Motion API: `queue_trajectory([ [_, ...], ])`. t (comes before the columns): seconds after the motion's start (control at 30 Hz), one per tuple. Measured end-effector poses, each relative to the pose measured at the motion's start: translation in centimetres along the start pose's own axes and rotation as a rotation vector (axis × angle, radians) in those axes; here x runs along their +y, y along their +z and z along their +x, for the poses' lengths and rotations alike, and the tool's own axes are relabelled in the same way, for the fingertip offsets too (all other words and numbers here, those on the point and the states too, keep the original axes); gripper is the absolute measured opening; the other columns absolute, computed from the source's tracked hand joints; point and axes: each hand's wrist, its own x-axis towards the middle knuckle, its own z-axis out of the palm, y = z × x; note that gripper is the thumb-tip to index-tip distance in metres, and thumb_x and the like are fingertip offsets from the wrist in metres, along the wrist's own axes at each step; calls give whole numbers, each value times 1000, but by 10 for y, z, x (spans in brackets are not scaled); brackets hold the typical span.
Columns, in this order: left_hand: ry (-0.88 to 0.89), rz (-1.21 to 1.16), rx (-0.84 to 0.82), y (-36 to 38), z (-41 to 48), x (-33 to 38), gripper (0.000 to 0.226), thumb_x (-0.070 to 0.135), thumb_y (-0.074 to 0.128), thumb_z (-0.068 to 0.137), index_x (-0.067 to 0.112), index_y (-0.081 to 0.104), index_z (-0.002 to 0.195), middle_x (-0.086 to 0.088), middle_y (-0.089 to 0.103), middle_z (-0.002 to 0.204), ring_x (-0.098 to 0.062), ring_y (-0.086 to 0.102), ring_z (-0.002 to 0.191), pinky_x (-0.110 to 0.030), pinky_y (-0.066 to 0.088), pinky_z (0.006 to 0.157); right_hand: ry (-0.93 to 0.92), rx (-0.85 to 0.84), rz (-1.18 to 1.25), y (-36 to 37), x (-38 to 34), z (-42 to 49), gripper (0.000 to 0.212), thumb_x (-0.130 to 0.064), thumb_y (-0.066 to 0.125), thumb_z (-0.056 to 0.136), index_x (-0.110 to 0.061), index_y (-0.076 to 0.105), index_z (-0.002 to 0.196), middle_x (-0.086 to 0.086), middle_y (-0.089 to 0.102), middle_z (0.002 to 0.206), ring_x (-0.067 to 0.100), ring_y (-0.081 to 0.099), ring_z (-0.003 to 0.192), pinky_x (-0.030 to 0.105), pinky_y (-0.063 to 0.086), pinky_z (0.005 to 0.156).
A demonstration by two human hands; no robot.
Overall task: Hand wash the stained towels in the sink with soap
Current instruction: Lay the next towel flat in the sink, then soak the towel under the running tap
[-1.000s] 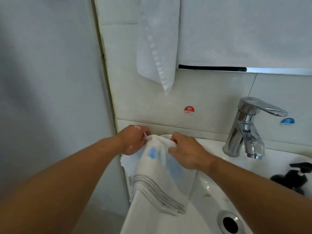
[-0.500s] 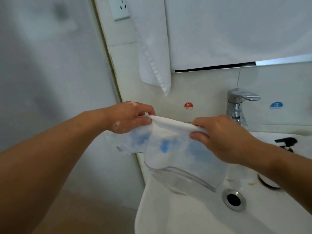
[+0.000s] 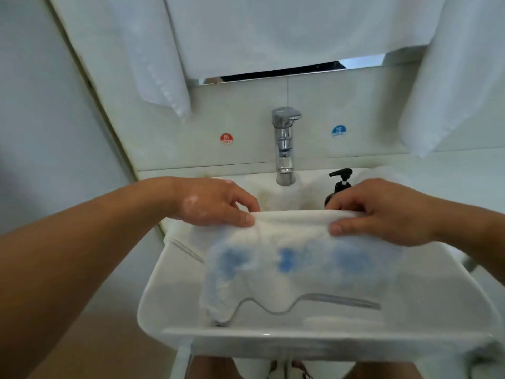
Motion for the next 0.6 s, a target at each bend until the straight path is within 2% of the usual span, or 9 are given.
queue_trajectory([
  [0.07, -22, 2, -39, 11, 21, -5, 21, 46, 57, 101, 32, 71, 95, 9, 72, 87, -9, 63, 80, -33, 52, 80, 54, -76, -6, 6, 11, 1, 15, -44, 72, 90, -55, 65, 82, -22, 65, 75, 0, 61, 73, 16, 44, 65],
  [0.17, -134, 208, 20, 37, 62, -27, 34, 55, 51, 100, 30, 64, 80, 13, 60, 78, -9, 58, 82, -31, 43, 79, 181, -141, -119, 33, 36, 13, 10, -41, 67, 93, -43, 65, 103, -16, 65, 90, 4, 60, 85, 23, 45, 73],
  [0.23, -217, 329, 33, 56, 83, -48, 33, 58, 50, 99, 28, 63, 93, 8, 60, 95, -19, 58, 99, -31, 41, 84, 251, -190, -190, 57, 52, 18, 25, -30, 62, 95, -34, 60, 120, -8, 62, 107, 17, 60, 101, 32, 47, 85],
  [0.3, -269, 300, -1, 71, 89, -68, 34, 51, 57, 97, 26, 61, 120, -1, 62, 120, -22, 57, 109, -30, 42, 90, 317, -254, -250, 72, 60, 15, 45, -22, 57, 96, -32, 48, 139, 1, 55, 128, 25, 56, 119, 35, 46, 99],
  [0.37, -275, 262, 34, 78, 87, -84, 39, 37, 64, 95, 28, 56, 132, -2, 62, 125, -22, 60, 110, -28, 45, 92, 371, -271, -298, 78, 65, 11, 54, -19, 54, 97, -34, 40, 147, 3, 50, 139, 25, 54, 124, 34, 44, 101],
  [0.4, -265, 258, 79, 81, 87, -90, 41, 30, 65, 94, 27, 54, 133, -2, 64, 121, -22, 62, 107, -27, 46, 90, 383, -261, -328, 79, 67, 10, 54, -17, 53, 96, -34, 40, 146, 3, 52, 137, 24, 57, 120, 33, 45, 97],
  [0.47, -262, 247, 176, 87, 90, -101, 42, 22, 67, 93, 26, 53, 132, -3, 68, 108, -22, 65, 97, -31, 51, 87, 403, -234, -405, 81, 67, 11, 49, -11, 49, 94, -29, 44, 139, 1, 57, 112, 23, 60, 98, 33, 50, 85],
  [0.53, -279, 248, 255, 92, 93, -106, 44, 16, 69, 89, 25, 54, 129, -3, 70, 98, -21, 65, 91, -37, 54, 86, 411, -144, -492, 83, 64, 14, 42, -7, 46, 91, -25, 45, 130, -4, 44, 87, 22, 53, 80, 35, 48, 71],
  [0.6, -283, 233, 300, 97, 95, -109, 46, 12, 70, 86, 26, 54, 127, -3, 69, 98, -20, 65, 92, -39, 54, 86, 432, -44, -572, 84, 59, 15, 38, -7, 47, 91, -25, 43, 124, -3, 42, 85, 23, 50, 75, 35, 44, 66],
])
